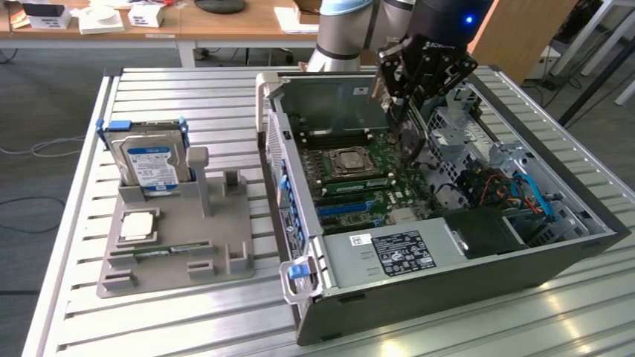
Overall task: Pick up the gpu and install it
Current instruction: 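Insert the gpu into the slot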
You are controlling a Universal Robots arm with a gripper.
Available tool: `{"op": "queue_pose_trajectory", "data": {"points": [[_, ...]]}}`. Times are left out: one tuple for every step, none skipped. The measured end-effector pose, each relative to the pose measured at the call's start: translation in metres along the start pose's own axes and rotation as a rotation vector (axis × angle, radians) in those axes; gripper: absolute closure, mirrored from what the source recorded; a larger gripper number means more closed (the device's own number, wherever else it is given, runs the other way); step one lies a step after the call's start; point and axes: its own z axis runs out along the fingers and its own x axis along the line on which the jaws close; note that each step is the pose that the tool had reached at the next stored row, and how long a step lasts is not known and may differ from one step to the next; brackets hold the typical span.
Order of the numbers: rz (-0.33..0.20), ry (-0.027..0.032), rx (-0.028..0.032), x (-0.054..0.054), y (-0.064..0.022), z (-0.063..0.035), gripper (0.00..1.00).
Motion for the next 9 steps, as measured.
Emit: {"op": "queue_pose_trajectory", "data": {"points": [[-0.017,0.0007,-0.0001,0.0,0.0,0.0001,0.73],[-0.034,0.0014,-0.0001,0.0,0.0,0.0002,0.73],[-0.052,0.0022,-0.0001,-0.0001,0.0,0.0003,0.73],[-0.069,0.003,-0.0001,-0.0001,0.0,0.0005,0.73],[-0.087,0.0038,-0.0001,-0.0001,0.0,0.0006,0.73],[-0.106,0.0046,-0.0002,-0.0001,0.0,0.0008,0.73],[-0.124,0.0054,-0.0002,-0.0001,0.0,0.0009,0.73],[-0.142,0.0062,-0.0002,-0.0001,0.0,0.001,0.73],[-0.16,0.0069,-0.0002,-0.0001,0.0,0.0012,0.73]]}}
